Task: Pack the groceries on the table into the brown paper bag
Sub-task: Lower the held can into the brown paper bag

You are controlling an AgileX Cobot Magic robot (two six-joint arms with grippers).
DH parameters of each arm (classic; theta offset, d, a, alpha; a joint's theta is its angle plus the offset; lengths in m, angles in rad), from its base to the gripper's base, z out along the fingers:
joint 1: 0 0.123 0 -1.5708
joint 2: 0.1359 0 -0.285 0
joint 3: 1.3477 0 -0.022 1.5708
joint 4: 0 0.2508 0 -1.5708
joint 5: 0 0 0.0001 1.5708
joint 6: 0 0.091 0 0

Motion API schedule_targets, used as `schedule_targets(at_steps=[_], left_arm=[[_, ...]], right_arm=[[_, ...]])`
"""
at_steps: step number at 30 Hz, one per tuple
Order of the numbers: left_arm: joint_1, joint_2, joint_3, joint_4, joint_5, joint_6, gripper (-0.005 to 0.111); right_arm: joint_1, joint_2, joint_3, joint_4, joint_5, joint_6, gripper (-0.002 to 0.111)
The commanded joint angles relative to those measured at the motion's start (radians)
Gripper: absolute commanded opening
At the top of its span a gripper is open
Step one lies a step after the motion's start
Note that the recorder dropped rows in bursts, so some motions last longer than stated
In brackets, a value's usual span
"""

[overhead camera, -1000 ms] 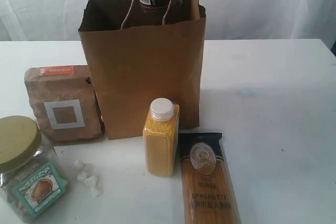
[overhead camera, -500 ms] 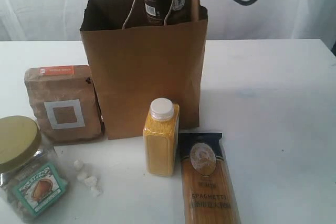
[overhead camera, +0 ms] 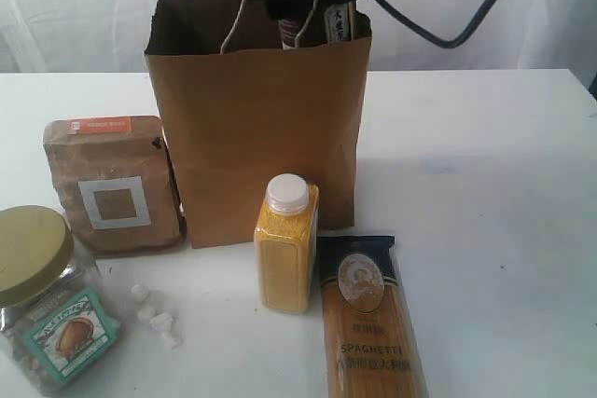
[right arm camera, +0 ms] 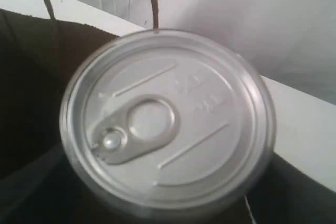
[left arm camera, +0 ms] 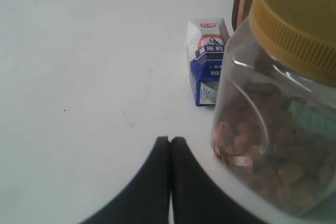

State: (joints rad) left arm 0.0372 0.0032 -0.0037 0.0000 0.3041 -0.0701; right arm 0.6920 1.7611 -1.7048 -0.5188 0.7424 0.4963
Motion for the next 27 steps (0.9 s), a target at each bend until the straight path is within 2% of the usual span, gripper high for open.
schedule_targets(at_steps=[1, 22, 27], left_arm=[[-0.002, -0.003, 0.004, -0.006, 0.002, -0.001, 0.000], [-0.002, -0.003, 0.004, -0.006, 0.002, -0.001, 0.000], [-0.002, -0.003, 0.004, -0.006, 0.002, -0.001, 0.000]], right_arm=[[-0.006, 0.013, -0.003, -0.031, -0.017, 0.006, 0.054], [-0.006, 0.027, -0.003, -0.033, 0.064, 0.006, 0.054], [-0.006, 0.027, -0.003, -0.031, 0.064, 0.006, 0.063]])
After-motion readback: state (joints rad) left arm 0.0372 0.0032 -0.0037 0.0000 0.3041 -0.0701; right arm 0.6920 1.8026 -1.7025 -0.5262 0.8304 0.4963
